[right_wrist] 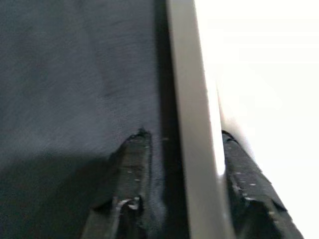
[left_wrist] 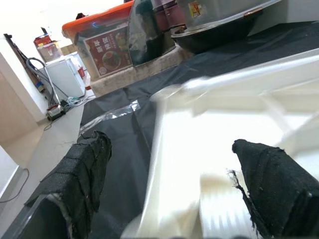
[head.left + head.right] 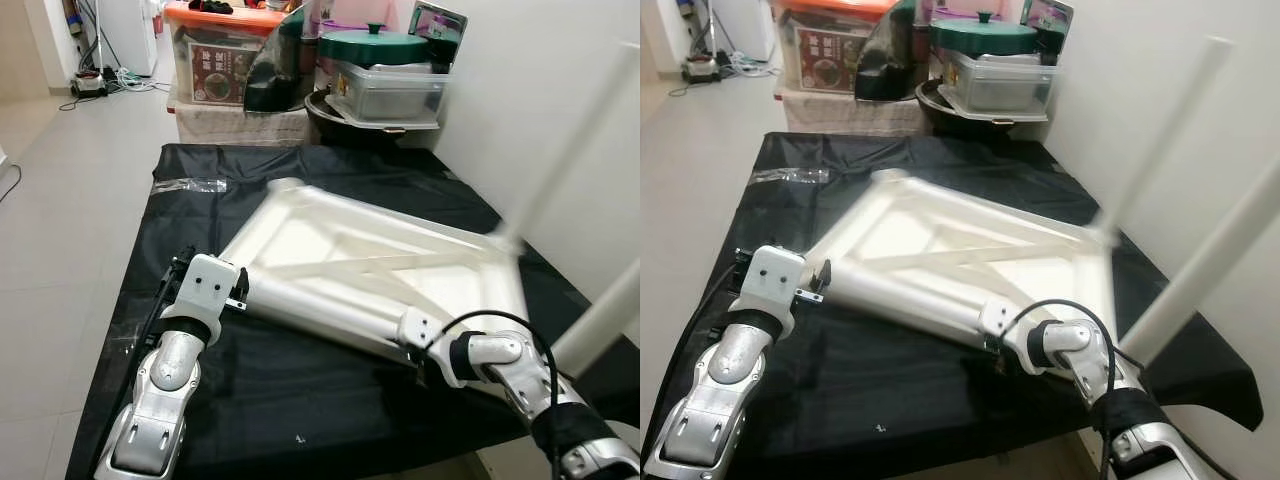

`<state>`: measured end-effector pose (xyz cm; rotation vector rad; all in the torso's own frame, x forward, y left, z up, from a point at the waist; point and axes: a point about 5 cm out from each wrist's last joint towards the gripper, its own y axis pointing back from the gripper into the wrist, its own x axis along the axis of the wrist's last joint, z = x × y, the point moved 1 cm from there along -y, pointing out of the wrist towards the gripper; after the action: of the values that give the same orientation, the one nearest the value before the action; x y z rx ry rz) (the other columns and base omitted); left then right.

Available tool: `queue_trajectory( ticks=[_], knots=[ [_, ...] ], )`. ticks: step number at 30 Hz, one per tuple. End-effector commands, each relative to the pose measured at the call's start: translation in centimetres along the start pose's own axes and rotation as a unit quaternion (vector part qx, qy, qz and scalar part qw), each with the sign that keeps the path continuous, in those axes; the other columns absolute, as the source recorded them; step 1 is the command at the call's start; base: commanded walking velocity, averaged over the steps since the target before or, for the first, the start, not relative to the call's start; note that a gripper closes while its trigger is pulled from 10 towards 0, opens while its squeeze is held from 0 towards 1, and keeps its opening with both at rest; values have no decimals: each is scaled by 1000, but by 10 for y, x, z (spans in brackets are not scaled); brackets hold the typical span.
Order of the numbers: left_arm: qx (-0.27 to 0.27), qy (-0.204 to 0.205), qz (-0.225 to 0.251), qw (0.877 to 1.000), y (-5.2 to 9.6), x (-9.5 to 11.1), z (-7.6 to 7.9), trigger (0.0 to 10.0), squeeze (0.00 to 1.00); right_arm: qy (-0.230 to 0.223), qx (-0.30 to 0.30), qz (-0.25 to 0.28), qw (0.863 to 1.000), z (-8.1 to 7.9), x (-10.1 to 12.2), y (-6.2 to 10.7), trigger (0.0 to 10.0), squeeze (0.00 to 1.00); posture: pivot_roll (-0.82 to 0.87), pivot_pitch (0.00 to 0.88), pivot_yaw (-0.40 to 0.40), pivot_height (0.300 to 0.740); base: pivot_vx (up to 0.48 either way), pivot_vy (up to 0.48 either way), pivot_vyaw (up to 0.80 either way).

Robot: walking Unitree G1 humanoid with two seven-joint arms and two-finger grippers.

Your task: Building children table

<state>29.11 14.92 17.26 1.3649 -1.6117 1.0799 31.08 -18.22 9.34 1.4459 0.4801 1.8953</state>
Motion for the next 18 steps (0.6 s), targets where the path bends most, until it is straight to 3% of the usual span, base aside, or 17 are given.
queue_trajectory(
  ticks=[1, 4, 8, 13, 18],
  knots=[
    [-2, -3, 1, 1000, 0, 0, 3, 10000, 0, 57, 77, -2, 995, -17, 5, -12, 0, 0, 22, 0, -126, 740, 0, 0, 0],
    [-3, -4, 1, 1000, 0, -1, 3, 10000, 0, 77, 80, -12, 994, -15, 1, -5, 0, 0, 22, 0, -124, 740, 0, 0, 0],
    [-3, -7, 2, 1000, -1, 0, 3, 10000, 0, 115, 57, -51, 990, 2, -7, 11, 0, 0, 41, 0, -129, 740, 0, 0, 0],
    [0, -9, 4, 1000, -1, 0, 2, 10000, 0, 209, 76, -122, 967, 17, -17, 44, 0, 0, 45, 0, -138, 740, 0, 0, 0],
    [1, -10, 5, 1000, -2, 0, 1, 10000, 0, 238, 73, -171, 953, 29, -21, 61, 0, 0, 45, 0, -143, 740, 0, 0, 0]
  ],
)
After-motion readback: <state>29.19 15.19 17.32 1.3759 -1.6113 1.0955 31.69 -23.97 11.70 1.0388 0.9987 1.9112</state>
